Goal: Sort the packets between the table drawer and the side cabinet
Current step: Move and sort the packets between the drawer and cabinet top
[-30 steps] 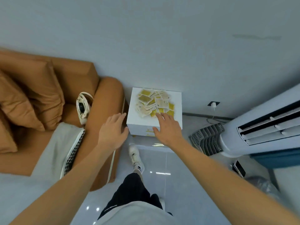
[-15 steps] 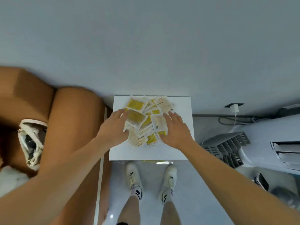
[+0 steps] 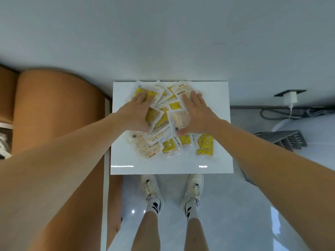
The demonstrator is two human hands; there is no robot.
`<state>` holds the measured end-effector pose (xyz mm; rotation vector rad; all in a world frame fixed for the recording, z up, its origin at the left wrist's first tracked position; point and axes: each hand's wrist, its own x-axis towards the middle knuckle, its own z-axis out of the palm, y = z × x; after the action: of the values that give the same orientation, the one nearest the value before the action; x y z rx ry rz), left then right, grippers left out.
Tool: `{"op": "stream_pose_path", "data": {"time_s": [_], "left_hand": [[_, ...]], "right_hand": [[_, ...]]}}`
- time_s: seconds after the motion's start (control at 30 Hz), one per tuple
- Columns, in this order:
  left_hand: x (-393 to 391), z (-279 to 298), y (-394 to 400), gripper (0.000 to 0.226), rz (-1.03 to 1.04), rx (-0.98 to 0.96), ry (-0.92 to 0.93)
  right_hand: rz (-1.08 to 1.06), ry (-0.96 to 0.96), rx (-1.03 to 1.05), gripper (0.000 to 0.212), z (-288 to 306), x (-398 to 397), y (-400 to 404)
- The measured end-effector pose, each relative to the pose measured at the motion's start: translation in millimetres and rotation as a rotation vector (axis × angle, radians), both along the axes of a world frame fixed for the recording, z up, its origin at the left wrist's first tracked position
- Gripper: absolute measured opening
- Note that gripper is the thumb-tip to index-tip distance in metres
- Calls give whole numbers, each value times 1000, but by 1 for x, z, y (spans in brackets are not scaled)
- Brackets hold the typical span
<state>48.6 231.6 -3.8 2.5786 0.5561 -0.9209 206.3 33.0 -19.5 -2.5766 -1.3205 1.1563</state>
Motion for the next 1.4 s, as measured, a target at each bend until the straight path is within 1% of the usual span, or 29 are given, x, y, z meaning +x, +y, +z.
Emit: {"op": "stream_pose_path", "data": {"time_s": [0.07, 0.2, 0.27, 0.37, 0.43, 0.53, 0.73, 0.8, 0.87, 0.97, 1.03, 1.17, 1.3, 1.4], "left_hand": [[-5, -2, -1, 112, 6, 3, -37], [-20, -2, 0, 89, 10, 11, -185], [-29, -2, -1, 80, 0, 16, -244], [-38, -4, -1, 71, 15, -25, -305], [-40, -6, -2, 66, 9, -30, -337], [-41, -8, -5, 64, -39, 20, -375], [-41, -13, -11, 68, -69, 96, -372], [-39, -14, -12, 64, -74, 126, -386], [-36, -14, -13, 54, -79, 165, -421], [-32, -16, -13, 43, -96, 217, -457], [-30, -17, -15, 42, -90, 206, -462], [-32, -9, -17, 39, -4, 137, -507], [-40, 31, -12, 39, -7, 160, -555], [-48, 92, -6, 45, 54, 212, -585]], "right_hand": [[-3, -30, 67, 139, -4, -7, -4], [-2, -145, 233, 120, -6, -26, -13], [1, -195, 262, 120, -7, -32, -15], [26, -219, 267, 118, -10, -33, -19], [41, -217, 292, 107, -12, -32, -22], [48, -222, 343, 88, -12, -31, -26], [43, -298, 356, 66, -12, -29, -24], [51, -318, 331, 66, -13, -29, -22], [69, -345, 299, 70, -15, -27, -19], [62, -355, 304, 73, -16, -25, -14], [53, -348, 326, 74, -16, -25, -13], [55, -377, 394, 70, -5, -25, -12], [84, -395, 423, 69, 36, -21, -5], [103, -400, 408, 72, 95, -17, 7]]}}
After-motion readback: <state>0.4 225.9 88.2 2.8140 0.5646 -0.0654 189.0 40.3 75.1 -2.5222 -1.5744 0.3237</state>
